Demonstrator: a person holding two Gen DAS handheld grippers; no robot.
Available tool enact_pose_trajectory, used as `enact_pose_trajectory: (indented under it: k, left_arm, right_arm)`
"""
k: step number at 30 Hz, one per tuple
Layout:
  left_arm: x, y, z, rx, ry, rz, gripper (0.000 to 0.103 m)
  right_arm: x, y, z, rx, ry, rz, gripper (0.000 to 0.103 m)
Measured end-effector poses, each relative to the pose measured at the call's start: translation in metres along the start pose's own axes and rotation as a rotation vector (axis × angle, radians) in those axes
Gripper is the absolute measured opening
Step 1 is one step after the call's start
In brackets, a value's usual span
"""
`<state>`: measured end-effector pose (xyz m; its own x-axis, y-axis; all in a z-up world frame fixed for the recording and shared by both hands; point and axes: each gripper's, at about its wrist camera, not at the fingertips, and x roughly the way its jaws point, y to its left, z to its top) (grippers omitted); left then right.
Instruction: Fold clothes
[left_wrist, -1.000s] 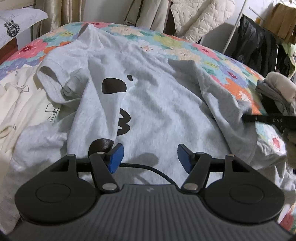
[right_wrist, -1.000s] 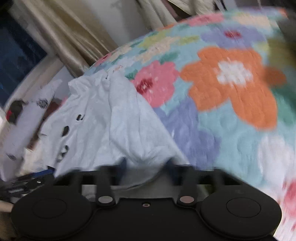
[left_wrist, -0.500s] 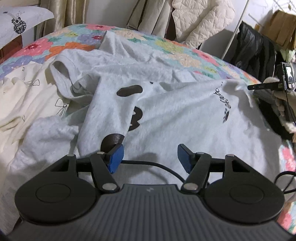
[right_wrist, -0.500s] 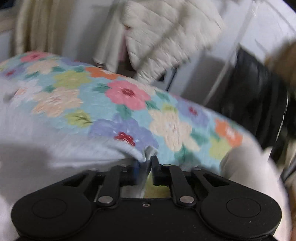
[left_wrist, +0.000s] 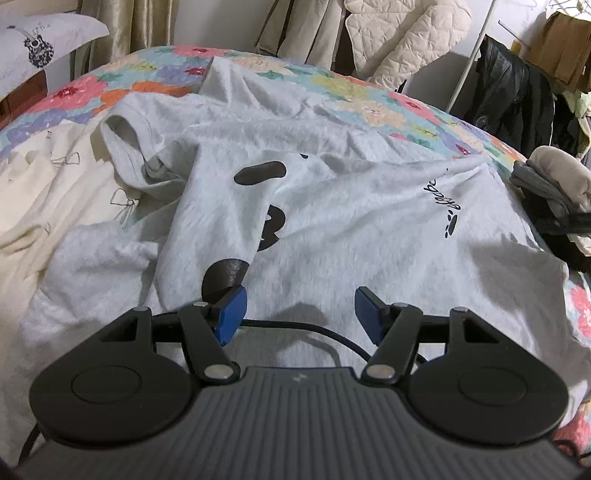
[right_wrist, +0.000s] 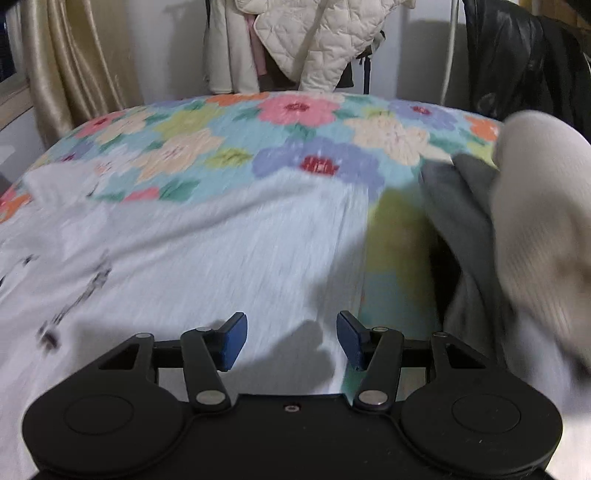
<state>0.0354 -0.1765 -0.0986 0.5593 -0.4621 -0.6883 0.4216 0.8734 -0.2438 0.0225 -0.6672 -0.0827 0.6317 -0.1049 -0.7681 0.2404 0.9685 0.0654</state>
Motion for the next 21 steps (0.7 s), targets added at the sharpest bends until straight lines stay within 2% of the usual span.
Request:
enact_pose_trajectory:
  k: [6,13,21]
  left_arm:
    - [-0.006,0.0,-0.001,-0.013,-0.007,0.0,0.066]
    - [-0.007,0.001,0.0,-0.033,-0.003,0.007,0.066]
    - [-0.012,0.003,-0.004,-0.057,-0.006,0.021,0.067]
  right_arm:
    - [-0.046,0.004,-0.033,0.052,-0.031,0.027,0.059]
    - [-0.056,0.01,-0.059,0.127,-0.037,0.074,0.059]
    - [-0.048,0.024,-0.055,0.135,-0.014,0.113,0.06]
